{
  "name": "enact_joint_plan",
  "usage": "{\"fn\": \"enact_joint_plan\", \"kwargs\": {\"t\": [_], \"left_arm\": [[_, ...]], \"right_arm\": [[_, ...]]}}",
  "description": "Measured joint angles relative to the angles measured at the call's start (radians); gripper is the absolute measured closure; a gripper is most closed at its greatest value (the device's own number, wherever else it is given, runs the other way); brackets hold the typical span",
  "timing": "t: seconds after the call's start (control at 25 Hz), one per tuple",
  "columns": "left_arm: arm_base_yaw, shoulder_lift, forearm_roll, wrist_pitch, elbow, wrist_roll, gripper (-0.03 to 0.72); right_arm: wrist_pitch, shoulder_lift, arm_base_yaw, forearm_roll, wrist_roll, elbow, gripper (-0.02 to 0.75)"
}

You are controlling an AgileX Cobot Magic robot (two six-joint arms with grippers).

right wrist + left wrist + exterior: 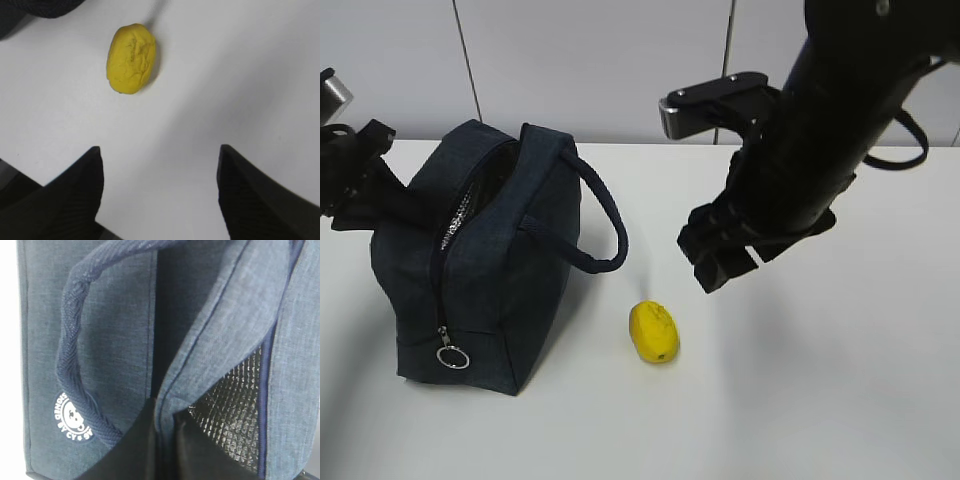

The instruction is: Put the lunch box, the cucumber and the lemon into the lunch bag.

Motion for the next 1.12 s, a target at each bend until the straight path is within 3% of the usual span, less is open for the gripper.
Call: {"fn": "enact_joint_plan", "kwargs": {"t": [0.2,0.36,1.12], "left_arm": [[0.0,0.0,0.0,0.0,0.0,-0.014,0.688],[0.0,0.0,0.002,0.0,0.0,-0.036,0.688],[0.0,0.0,0.004,-0.002,0.0,-0.055,0.688]], "right_arm": [[-0.269,-0.02,0.0,0.012,-0.006,0.165,0.237],[-0.384,0.002,0.0,0.081,-0.006,0.19,0.252],[-0.503,0.217,0.0,0.195,-0.012,0.12,0.26]]}}
